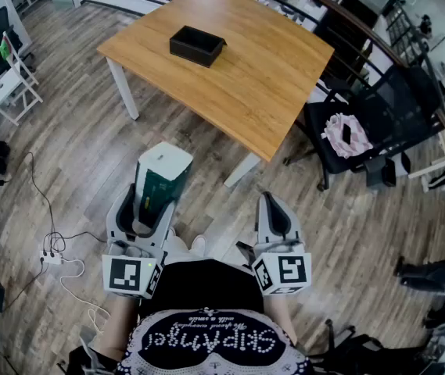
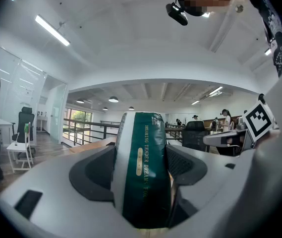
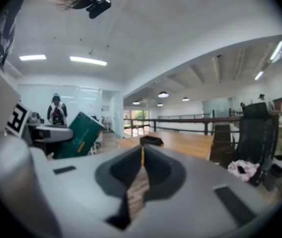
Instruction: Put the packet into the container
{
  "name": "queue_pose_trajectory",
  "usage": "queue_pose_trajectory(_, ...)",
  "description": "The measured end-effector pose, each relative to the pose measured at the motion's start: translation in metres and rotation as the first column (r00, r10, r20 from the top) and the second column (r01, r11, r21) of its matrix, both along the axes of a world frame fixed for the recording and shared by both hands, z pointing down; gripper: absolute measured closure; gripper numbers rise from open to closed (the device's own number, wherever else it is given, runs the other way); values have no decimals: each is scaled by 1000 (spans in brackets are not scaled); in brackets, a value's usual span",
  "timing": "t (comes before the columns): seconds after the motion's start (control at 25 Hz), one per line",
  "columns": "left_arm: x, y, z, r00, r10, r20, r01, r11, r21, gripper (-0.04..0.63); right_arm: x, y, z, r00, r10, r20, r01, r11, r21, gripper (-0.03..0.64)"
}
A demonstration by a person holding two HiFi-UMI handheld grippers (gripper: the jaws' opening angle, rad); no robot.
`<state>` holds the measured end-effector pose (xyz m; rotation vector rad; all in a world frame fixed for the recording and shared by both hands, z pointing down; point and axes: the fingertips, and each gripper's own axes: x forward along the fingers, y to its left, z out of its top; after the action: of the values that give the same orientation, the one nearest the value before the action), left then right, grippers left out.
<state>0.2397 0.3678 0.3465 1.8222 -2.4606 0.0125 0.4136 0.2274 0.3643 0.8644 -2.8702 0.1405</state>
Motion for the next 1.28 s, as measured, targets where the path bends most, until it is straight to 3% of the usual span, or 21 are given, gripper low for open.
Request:
queue_pose_trajectory(0.8,-1,3,-2,1000,-3,-8,3,1000,2,250,4,5,-4,1000,-14,20,14,1000,-1,580)
queue_pose_trajectory(1.28,-31,-2,-1,999,-28,-25,28,1000,5,250,-23,-5,0,1000,-22,-2,22,1000,-16,580)
